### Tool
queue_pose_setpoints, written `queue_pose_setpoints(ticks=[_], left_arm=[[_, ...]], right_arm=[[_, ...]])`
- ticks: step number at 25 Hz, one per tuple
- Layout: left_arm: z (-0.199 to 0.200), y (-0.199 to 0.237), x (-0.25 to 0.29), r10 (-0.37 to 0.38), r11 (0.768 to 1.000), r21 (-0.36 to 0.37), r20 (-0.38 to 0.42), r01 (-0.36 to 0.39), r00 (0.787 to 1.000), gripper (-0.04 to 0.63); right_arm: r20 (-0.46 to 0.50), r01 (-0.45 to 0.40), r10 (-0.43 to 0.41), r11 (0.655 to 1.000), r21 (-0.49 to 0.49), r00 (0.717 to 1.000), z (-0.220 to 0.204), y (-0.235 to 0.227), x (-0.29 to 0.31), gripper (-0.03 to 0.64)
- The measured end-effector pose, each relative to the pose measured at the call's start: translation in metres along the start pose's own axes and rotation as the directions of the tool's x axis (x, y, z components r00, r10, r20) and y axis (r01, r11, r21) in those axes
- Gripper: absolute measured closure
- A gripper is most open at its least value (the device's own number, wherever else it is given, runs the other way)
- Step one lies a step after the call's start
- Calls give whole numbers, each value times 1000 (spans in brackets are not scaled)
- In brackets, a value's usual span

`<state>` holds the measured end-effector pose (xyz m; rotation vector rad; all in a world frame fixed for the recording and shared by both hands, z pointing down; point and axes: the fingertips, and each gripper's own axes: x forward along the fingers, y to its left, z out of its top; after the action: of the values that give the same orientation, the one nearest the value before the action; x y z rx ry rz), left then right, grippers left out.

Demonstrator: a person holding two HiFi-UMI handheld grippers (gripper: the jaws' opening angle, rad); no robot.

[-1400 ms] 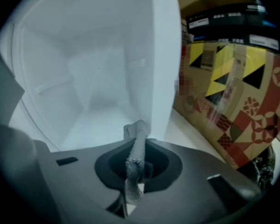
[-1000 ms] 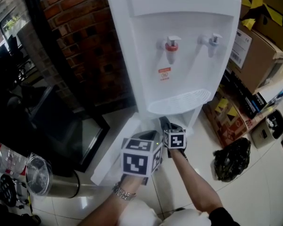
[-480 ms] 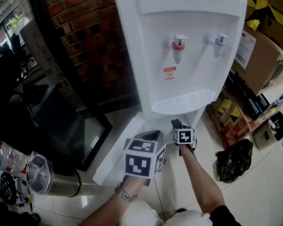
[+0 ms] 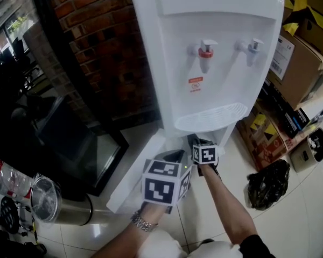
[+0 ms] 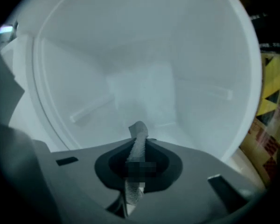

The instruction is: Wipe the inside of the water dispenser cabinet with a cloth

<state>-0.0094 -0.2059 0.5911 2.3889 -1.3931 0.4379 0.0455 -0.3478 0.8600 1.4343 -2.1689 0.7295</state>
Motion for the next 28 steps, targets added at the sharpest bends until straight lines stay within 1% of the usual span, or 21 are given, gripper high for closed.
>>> queue_pose_setpoints(ticks=[3,4,6,8,11,14,16,17,18,20,21,23,25,26,27,28], left_arm=[[-1,5,-1,18,1000,11,-4,-18,1000,595],[-2,7,-1,22,1000,16,-8,-22,1000,595],[-3,7,-1,21,1000,20,-11,-21,1000,595],[-2,7,-2,20,1000,19,-9,-20,1000,595],[-2,8,-2,19,1000,15,-6,-19,1000,595],[-2,5,0,12,1000,16,-5,-12,1000,595],[-2,3,1,7,1000,18,-5,-7,1000,595],[-2,2,2,6,1000,19,-5,-5,1000,595],[-2,2,2,4,1000,19,-6,-4,1000,595],[-4,1,3,3,1000,19,-11,-3,1000,595],[-4,2,3,4,1000,19,-14,-3,1000,595],[-5,4,3,6,1000,19,-18,-6,1000,595],[-5,7,3,13,1000,21,-19,-12,1000,595],[-5,8,3,16,1000,23,-19,-15,1000,595],[-5,8,2,18,1000,26,-19,-17,1000,595],[-5,9,2,18,1000,26,-20,-17,1000,595]], right_arm=[[-8,-82,82,995,-49,997,-1,35,14,595],[-18,-94,93,994,-54,995,-4,41,18,595],[-46,-83,80,994,-71,996,-15,40,24,595],[-74,-34,28,996,-85,997,-24,24,26,595],[-43,94,-98,992,-86,994,-16,-15,15,595],[-36,223,-229,966,-132,973,-14,-54,2,595],[-35,267,-274,954,-139,961,-13,-68,-4,595],[-29,265,-270,957,-119,962,-11,-68,-6,595],[-18,247,-249,965,-92,968,-6,-63,-7,595],[33,179,-177,982,-65,984,9,-39,-7,595],[61,133,-129,989,-67,990,18,-23,-5,595],[80,22,-15,997,-78,997,26,12,4,595],[95,-79,91,990,-116,991,35,49,10,595],[93,-107,121,984,-143,988,37,62,12,595],[76,-117,131,979,-164,988,33,67,17,595],[51,-113,124,978,-173,991,25,65,23,595]])
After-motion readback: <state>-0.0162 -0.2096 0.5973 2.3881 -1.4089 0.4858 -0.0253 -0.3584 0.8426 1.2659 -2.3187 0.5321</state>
